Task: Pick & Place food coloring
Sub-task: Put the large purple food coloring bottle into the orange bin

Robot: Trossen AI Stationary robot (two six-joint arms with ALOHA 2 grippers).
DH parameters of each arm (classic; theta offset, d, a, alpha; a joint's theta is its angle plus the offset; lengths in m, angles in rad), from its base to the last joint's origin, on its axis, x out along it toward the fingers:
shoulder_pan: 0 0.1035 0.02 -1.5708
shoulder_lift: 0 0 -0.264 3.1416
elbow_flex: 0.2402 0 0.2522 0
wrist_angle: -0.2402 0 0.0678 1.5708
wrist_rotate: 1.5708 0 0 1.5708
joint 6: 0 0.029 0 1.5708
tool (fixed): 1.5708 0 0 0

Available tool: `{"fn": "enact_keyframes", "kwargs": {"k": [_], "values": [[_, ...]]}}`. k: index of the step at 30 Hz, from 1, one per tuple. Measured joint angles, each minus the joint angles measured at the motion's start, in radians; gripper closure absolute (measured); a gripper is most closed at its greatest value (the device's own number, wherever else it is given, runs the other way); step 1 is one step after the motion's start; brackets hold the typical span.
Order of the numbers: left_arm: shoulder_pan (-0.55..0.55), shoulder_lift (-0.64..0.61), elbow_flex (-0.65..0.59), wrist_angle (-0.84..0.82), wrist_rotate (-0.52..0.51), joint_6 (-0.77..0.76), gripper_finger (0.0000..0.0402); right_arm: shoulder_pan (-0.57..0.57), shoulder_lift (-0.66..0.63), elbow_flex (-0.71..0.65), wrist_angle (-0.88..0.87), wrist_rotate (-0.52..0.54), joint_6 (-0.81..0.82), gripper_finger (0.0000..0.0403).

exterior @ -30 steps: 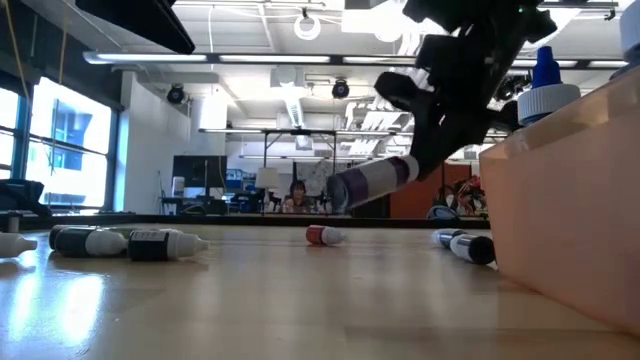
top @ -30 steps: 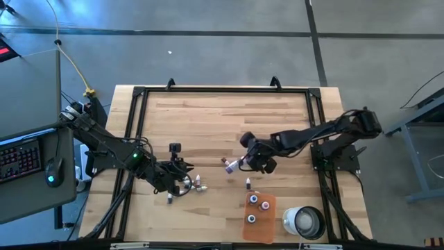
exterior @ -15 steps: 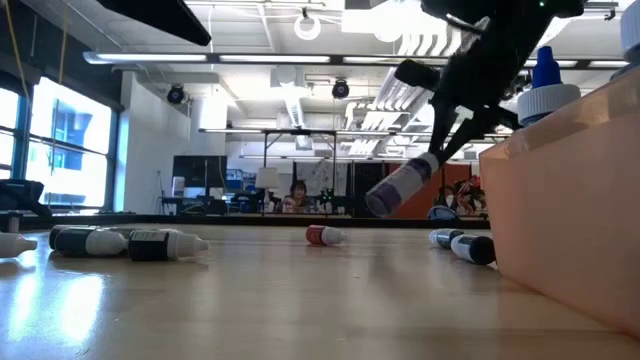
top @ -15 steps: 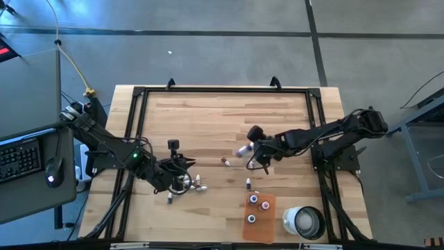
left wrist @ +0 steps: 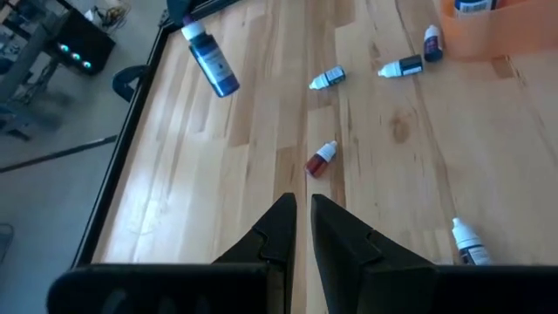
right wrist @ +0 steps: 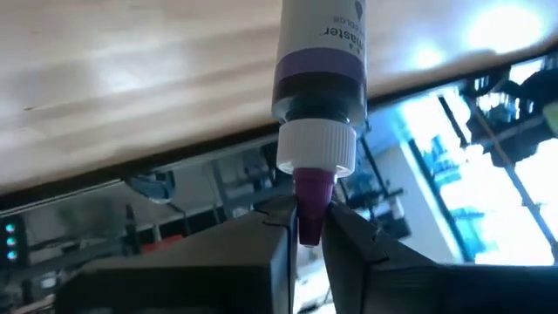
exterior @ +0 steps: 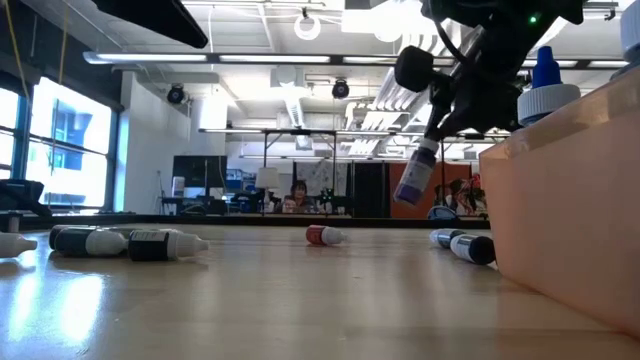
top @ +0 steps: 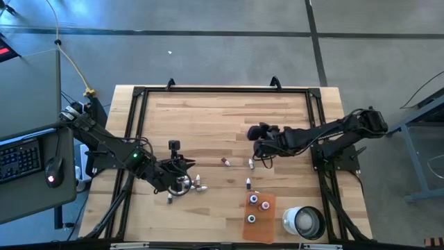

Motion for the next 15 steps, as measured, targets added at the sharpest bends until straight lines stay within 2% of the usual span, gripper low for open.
{"fn": "enact_keyframes", "kwargs": {"k": [4,11,15], "values": [[0.0,0.0,0.0,0.0,0.001,0.009,0.0365,0.0,0.0,0.0,-0.011,-0.06,-0.049,0.0364],[0.0,0.0,0.0,0.0,0.001,0.026,0.0365,0.0,0.0,0.0,0.015,-0.043,-0.122,0.0372],[0.0,0.0,0.0,0.0,0.001,0.036,0.0365,0.003,0.0,0.0,0.075,-0.034,-0.139,0.0362]]}}
